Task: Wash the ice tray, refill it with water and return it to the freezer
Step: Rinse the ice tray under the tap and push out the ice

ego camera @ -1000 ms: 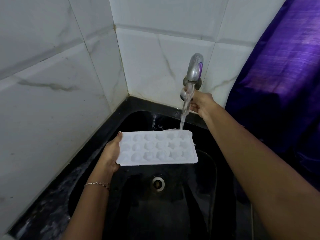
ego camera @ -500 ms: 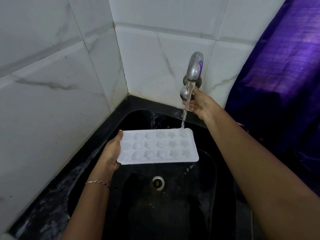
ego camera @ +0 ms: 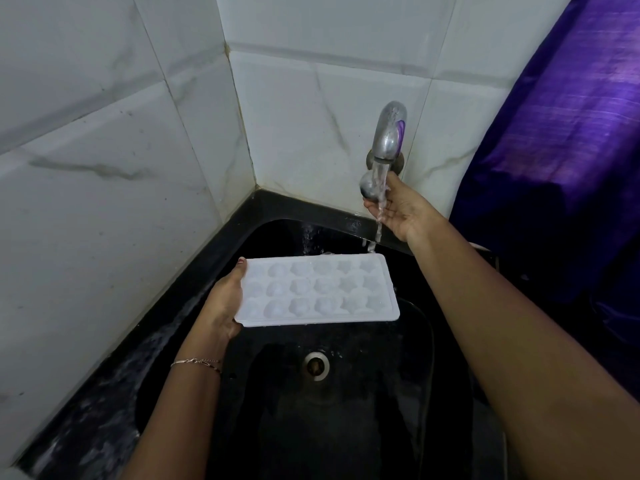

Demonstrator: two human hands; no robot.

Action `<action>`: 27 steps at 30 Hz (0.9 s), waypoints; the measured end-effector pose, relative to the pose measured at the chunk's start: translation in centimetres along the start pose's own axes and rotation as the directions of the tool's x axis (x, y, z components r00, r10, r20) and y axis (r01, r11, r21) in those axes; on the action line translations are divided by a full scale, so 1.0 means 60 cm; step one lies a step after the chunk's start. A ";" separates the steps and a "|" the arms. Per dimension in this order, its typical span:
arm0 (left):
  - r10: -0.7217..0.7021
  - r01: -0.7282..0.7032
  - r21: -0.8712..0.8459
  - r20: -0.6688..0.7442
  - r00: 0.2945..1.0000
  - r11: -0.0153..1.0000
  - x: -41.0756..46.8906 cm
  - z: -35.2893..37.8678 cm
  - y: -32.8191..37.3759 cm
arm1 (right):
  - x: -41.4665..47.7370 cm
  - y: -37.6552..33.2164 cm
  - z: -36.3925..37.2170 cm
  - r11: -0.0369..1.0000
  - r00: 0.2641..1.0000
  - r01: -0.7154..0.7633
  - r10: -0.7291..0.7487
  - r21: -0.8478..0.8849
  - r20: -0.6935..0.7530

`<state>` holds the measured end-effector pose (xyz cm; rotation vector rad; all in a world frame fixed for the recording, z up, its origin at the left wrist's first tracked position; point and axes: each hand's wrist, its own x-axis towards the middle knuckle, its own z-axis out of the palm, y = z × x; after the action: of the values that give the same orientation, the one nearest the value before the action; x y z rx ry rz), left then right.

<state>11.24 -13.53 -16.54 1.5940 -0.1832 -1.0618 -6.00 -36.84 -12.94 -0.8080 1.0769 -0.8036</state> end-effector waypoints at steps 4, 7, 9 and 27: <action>0.001 -0.001 -0.003 0.000 1.000 1.000 0.003 0.001 0.000 | -0.001 -0.001 -0.002 1.000 1.000 -0.015 0.015 0.022 0.003; 0.005 -0.005 -0.001 -0.003 1.000 1.000 0.002 0.001 0.000 | -0.001 0.000 -0.001 0.999 1.000 -0.013 0.013 0.030 0.010; 0.003 -0.003 -0.008 -0.003 1.000 1.000 0.002 0.001 -0.001 | -0.002 0.001 0.000 0.999 1.000 -0.009 0.008 0.032 0.006; -0.008 0.008 0.003 0.035 0.999 1.000 0.019 0.007 -0.009 | -0.013 0.001 -0.002 0.999 0.999 -0.019 0.017 0.042 0.038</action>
<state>11.37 -14.36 -17.53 1.5803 -0.2027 -1.0966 -6.31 -36.14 -12.68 -0.7739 1.0289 -0.7905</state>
